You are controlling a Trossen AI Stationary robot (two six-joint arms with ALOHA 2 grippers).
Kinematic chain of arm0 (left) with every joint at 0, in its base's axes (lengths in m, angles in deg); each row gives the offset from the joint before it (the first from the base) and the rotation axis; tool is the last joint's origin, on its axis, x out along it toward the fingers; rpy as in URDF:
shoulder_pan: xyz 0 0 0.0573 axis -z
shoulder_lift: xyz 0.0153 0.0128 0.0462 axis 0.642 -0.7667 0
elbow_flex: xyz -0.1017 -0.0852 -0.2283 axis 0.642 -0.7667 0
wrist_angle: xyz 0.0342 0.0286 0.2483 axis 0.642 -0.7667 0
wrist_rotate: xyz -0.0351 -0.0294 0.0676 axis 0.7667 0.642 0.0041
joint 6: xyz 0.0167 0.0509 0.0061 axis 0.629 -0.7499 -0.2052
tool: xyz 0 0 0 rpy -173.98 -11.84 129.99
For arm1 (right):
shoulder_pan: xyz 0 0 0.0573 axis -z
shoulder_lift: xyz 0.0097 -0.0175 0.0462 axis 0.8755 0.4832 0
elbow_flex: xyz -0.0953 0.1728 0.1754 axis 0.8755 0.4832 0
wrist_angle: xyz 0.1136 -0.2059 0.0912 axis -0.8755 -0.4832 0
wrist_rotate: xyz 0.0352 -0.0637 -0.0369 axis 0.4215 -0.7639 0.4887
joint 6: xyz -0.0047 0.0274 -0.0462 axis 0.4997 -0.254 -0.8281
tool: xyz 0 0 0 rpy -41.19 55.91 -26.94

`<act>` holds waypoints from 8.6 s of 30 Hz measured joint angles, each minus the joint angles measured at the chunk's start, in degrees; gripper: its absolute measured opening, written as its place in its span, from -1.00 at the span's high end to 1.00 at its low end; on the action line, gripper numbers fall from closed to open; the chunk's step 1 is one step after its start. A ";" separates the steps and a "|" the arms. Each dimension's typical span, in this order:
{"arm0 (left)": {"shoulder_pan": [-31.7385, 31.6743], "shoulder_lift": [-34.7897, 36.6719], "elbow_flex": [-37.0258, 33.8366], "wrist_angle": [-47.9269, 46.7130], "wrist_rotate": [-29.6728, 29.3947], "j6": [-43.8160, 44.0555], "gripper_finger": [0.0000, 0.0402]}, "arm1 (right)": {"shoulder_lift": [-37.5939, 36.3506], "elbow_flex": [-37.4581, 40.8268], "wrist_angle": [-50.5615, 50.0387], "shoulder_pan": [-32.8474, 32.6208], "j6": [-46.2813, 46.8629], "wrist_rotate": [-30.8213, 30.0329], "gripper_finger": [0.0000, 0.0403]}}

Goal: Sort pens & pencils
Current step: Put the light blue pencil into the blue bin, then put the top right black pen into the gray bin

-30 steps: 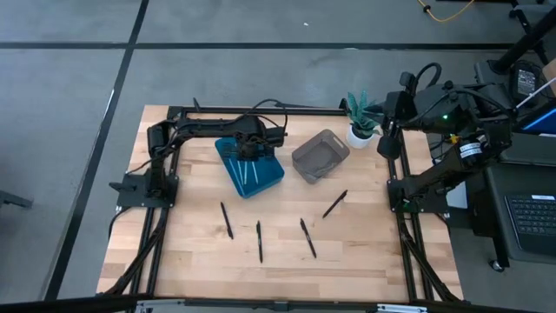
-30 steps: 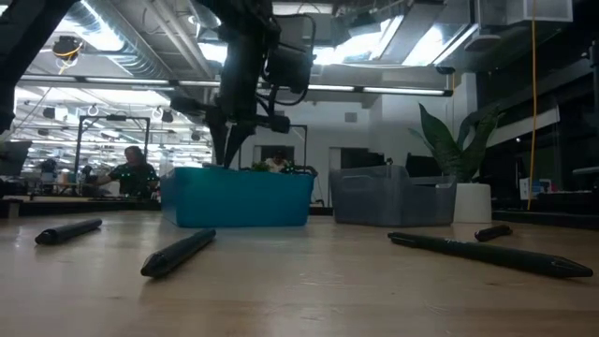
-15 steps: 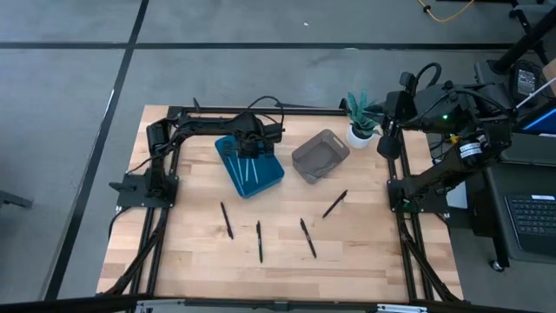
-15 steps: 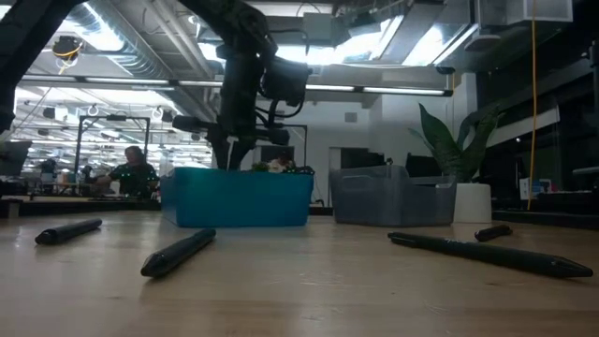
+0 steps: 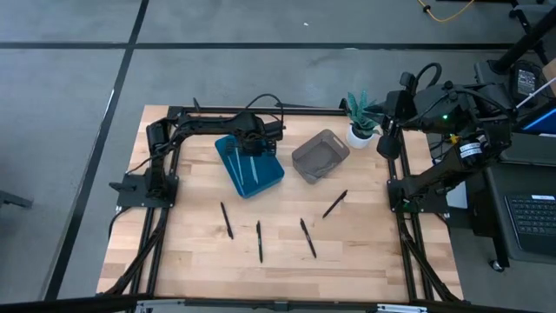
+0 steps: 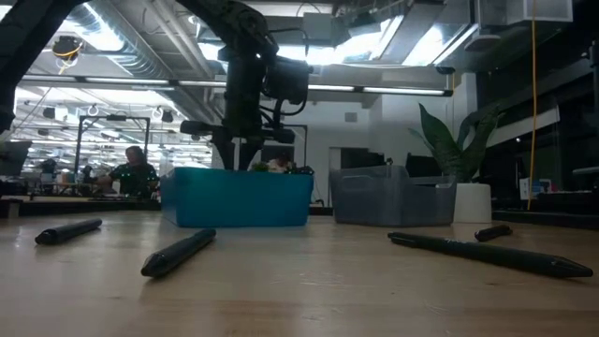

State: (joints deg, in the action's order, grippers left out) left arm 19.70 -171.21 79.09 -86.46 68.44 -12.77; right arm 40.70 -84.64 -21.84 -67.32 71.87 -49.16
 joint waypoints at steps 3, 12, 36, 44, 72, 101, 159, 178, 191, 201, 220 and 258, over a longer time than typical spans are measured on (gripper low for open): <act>-0.01 0.00 0.00 0.05 -0.02 -0.17 0.64 | 0.00 0.00 0.00 -0.01 0.10 0.02 0.76; 3.06 0.95 -0.04 -0.20 -1.30 -2.80 0.58 | 0.02 0.00 0.00 -0.01 1.69 0.06 0.76; 45.54 21.22 0.07 -21.99 -12.92 -6.81 0.60 | 0.09 47.69 33.54 -6.31 40.02 18.22 0.76; 56.89 21.20 -1.40 -27.14 -14.81 2.01 0.59 | 0.08 55.97 34.23 -15.98 65.81 18.58 0.76; 59.14 21.20 -16.61 -20.84 -10.95 14.11 0.59 | 1.44 76.52 36.57 -19.10 121.79 17.47 0.76; 52.14 21.20 -17.57 -27.75 -21.99 9.37 0.59 | 1.44 82.71 49.73 -10.44 120.27 15.88 0.76; 46.77 21.20 -17.64 -27.73 -40.72 -7.07 0.59 | 14.38 82.53 47.74 -0.65 127.22 32.52 0.44; 46.77 21.20 -17.66 -27.73 -40.65 -7.16 0.59 | 17.59 81.66 47.85 -0.55 125.83 34.97 0.66; 46.77 21.20 -17.66 -27.73 -40.57 -7.16 0.59 | 18.04 78.79 45.01 -0.60 123.32 35.57 0.77; 46.77 21.20 -17.66 -27.73 -40.79 -7.16 0.59 | 18.27 77.11 42.62 -4.27 124.58 39.83 0.85; 46.79 21.20 -17.66 -27.73 -41.57 -7.14 0.59 | 17.99 64.80 24.09 -7.90 125.94 39.73 0.85; 46.88 21.20 -17.66 -27.51 -41.16 -7.13 0.59 | 19.04 50.80 24.57 23.90 92.07 25.45 0.86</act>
State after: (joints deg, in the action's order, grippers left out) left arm 66.58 -150.01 61.43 -113.97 27.28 -19.90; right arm 59.74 -33.84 2.73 -43.42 163.94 -23.71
